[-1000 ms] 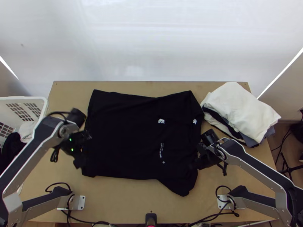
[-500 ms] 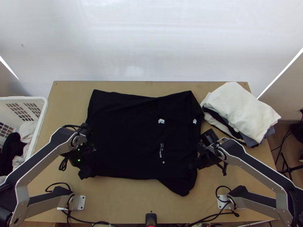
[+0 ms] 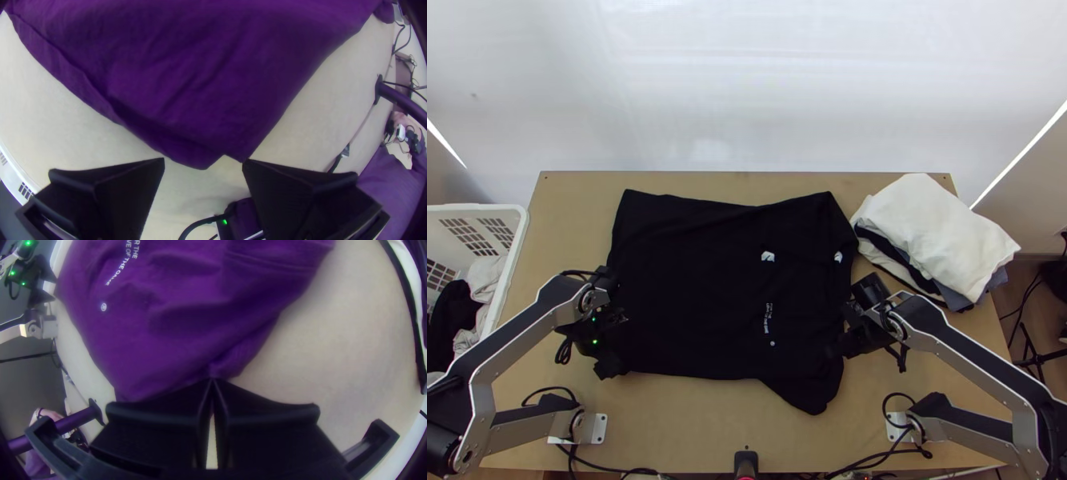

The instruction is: Fold the t-shirt

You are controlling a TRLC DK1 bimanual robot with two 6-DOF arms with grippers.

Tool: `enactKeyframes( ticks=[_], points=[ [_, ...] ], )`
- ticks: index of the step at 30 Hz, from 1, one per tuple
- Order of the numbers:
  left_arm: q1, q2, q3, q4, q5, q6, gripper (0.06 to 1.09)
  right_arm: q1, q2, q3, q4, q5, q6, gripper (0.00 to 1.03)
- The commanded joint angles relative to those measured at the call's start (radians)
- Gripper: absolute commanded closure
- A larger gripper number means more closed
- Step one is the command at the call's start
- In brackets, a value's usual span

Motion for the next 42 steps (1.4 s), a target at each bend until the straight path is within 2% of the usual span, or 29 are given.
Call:
enactKeyframes(
  ticks=[1, 7, 8, 9, 14, 21, 24, 29, 37, 42],
  points=[
    [0.025, 0.017, -0.024, 0.017, 0.000, -0.019, 0.41, 0.000, -0.017, -0.004, -0.001, 0.000, 0.000, 1.00],
    [0.027, -0.009, -0.031, 0.088, 0.010, -0.032, 0.91, 0.001, -0.029, -0.005, -0.004, 0.000, 0.002, 1.00],
    [0.027, -0.015, -0.029, 0.106, 0.018, -0.034, 1.03, 0.001, -0.031, -0.005, -0.004, 0.000, 0.002, 1.00],
    [0.027, -0.018, -0.028, 0.108, 0.027, -0.034, 1.04, 0.001, -0.031, -0.005, -0.004, 0.000, 0.002, 1.00],
    [0.033, -0.023, 0.006, 0.126, 0.040, -0.045, 1.05, 0.003, -0.032, -0.007, -0.004, 0.000, 0.003, 1.00],
    [0.242, 0.026, 0.196, 0.103, 0.040, 0.127, 1.04, 0.005, -0.037, -0.013, -0.010, 0.002, 0.002, 1.00],
    [0.309, 0.077, 0.290, 0.098, 0.040, 0.164, 1.05, 0.005, -0.038, -0.014, -0.012, 0.002, 0.003, 1.00],
    [0.332, 0.180, 0.357, 0.106, 0.041, 0.166, 1.05, 0.005, -0.040, -0.017, -0.012, 0.005, 0.006, 1.00],
    [0.254, 0.289, 0.440, 0.175, 0.079, 0.083, 1.05, -0.026, -0.052, -0.019, -0.012, 0.034, 0.026, 1.00],
    [0.206, 0.395, 0.571, 0.191, 0.161, -0.052, 1.05, -0.043, -0.046, -0.022, -0.012, 0.049, 0.034, 1.00]
  ],
)
